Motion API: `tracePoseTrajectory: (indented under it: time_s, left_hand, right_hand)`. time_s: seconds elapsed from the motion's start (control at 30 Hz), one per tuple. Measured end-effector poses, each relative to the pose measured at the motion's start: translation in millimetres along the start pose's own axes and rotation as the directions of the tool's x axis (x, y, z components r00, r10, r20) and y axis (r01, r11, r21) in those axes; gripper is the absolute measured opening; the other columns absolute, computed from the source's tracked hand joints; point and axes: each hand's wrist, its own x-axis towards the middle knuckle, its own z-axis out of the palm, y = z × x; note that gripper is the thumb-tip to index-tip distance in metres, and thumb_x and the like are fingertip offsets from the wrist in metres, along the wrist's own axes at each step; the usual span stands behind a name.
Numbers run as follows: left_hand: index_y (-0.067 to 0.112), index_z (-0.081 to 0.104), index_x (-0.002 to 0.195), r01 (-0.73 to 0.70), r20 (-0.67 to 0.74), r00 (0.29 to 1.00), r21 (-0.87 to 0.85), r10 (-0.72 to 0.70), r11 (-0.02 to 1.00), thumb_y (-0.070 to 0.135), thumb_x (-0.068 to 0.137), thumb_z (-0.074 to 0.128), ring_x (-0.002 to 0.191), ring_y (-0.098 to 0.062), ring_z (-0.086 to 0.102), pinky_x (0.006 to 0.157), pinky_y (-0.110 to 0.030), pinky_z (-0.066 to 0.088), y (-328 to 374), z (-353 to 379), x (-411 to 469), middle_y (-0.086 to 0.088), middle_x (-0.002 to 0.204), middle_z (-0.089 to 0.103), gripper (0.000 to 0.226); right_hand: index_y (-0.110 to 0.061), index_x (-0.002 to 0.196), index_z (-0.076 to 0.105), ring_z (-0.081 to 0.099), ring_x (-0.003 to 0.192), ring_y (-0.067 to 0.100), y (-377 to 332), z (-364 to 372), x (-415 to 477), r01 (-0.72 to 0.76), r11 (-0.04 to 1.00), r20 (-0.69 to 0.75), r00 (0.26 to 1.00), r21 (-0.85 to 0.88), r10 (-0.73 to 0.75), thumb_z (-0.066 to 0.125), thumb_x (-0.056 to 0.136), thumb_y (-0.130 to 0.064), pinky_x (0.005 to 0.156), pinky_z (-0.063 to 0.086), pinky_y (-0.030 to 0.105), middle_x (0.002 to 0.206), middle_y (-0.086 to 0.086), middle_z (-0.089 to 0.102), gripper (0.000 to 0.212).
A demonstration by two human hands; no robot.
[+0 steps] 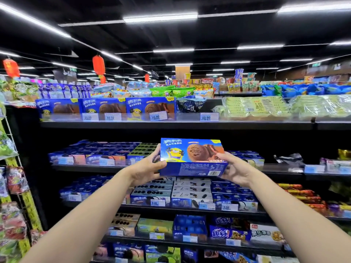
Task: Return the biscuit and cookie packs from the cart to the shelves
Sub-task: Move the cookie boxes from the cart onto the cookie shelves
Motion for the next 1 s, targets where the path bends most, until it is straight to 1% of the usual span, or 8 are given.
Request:
tracePoseTrajectory:
  time_s: [0.1, 0.27, 0.33, 0.5, 0.7, 0.83, 0.93, 1.0]
  left_hand:
    - [0.060, 0.013, 0.151, -0.043, 0.069, 0.997, 0.029, 0.041, 0.999, 0.039, 0.090, 0.072, 0.137, -0.031, 0.050, 0.115, -0.057, 0.037, 27.8, 4.3, -0.5, -0.001, 0.152, 0.050, 0.087]
    - [0.051, 0.021, 0.153, -0.192, -0.077, 0.973, 0.263, 0.219, 0.945, 0.044, 0.084, 0.077, 0.125, -0.017, 0.061, 0.115, -0.055, 0.035, 95.8, 12.9, 17.9, 0.009, 0.135, 0.065, 0.090]
    - [0.042, 0.019, 0.157, -0.260, -0.127, 0.942, 0.306, 0.310, 0.916, 0.035, 0.089, 0.074, 0.120, -0.015, 0.065, 0.110, -0.045, 0.043, 122.4, 11.4, 30.1, 0.011, 0.127, 0.069, 0.087]
    - [0.030, 0.022, 0.159, -0.337, -0.254, 0.812, 0.531, 0.525, 0.778, 0.017, 0.095, 0.069, 0.109, -0.003, 0.066, 0.081, -0.019, 0.057, 174.8, 20.1, 64.8, 0.005, 0.133, 0.060, 0.080]
    - [0.027, 0.038, 0.153, -0.192, -0.318, 0.577, 0.842, 0.752, 0.503, 0.010, 0.099, 0.057, 0.132, -0.021, 0.052, 0.099, -0.032, 0.044, 181.2, 33.4, 109.9, -0.002, 0.146, 0.053, 0.060]
    - [0.021, 0.037, 0.153, 0.097, -0.313, 0.592, 0.942, 0.743, 0.320, 0.019, 0.100, 0.052, 0.134, -0.028, 0.047, 0.101, -0.041, 0.044, 174.3, 24.0, 130.7, -0.005, 0.151, 0.048, 0.054]
    - [0.022, 0.035, 0.154, 0.266, -0.267, 0.616, 0.956, 0.741, 0.123, 0.030, 0.102, 0.049, 0.141, -0.026, 0.039, 0.112, -0.051, 0.037, 172.2, 14.1, 143.7, -0.002, 0.155, 0.042, 0.054]
    - [0.024, 0.033, 0.154, 0.317, -0.289, 0.645, 0.944, 0.708, 0.096, 0.039, 0.103, 0.046, 0.146, -0.024, 0.031, 0.119, -0.056, 0.024, 170.8, 10.7, 153.3, 0.000, 0.156, 0.039, 0.055]
  right_hand:
    - [-0.026, 0.133, 0.059, 0.072, 0.091, 0.025, -35.1, 3.2, -4.0, 0.178, 0.984, 0.101, 0.979, 0.024, -0.179, 0.078, 0.076, -0.015, 0.075, 0.060, 0.043, 0.117, 0.014, 0.072, 0.061]
    - [-0.041, 0.140, 0.047, 0.071, 0.102, 0.029, -113.8, 12.3, -12.5, 0.339, 0.936, 0.197, 0.928, -0.097, -0.315, 0.080, 0.072, 0.005, 0.079, 0.060, 0.037, 0.119, 0.016, 0.071, 0.088]
    - [-0.053, 0.135, 0.049, 0.071, 0.107, 0.032, -146.8, 18.7, -15.5, 0.379, 0.896, 0.248, 0.913, -0.230, -0.323, 0.085, 0.069, 0.003, 0.079, 0.060, 0.037, 0.122, 0.017, 0.069, 0.094]
    - [-0.049, 0.126, 0.054, 0.066, 0.112, 0.035, -216.0, 36.6, -10.5, 0.526, 0.681, 0.206, 0.843, -0.510, -0.496, 0.092, 0.061, -0.007, 0.086, 0.060, 0.046, 0.133, 0.017, 0.048, 0.086]
    - [-0.055, 0.120, 0.047, 0.073, 0.093, 0.014, -254.9, 36.6, 25.7, 0.612, 0.415, 0.234, 0.709, -0.673, -0.665, 0.090, 0.071, -0.012, 0.073, 0.062, 0.030, 0.115, -0.003, 0.059, 0.078]
    - [-0.050, 0.123, 0.045, 0.070, 0.103, 0.027, -261.3, 30.7, 57.1, 0.580, 0.360, 0.290, 0.741, -0.731, -0.605, 0.086, 0.075, -0.008, 0.085, 0.060, 0.051, 0.122, 0.004, 0.060, 0.075]
    - [-0.045, 0.125, 0.045, 0.071, 0.100, 0.025, -261.7, 19.8, 75.6, 0.564, 0.388, 0.295, 0.770, -0.729, -0.565, 0.084, 0.077, -0.005, 0.085, 0.060, 0.051, 0.124, 0.004, 0.059, 0.074]
    - [-0.043, 0.127, 0.044, 0.069, 0.100, 0.021, -261.1, 8.8, 84.7, 0.554, 0.415, 0.294, 0.788, -0.722, -0.541, 0.085, 0.077, -0.007, 0.086, 0.061, 0.046, 0.125, 0.002, 0.056, 0.074]
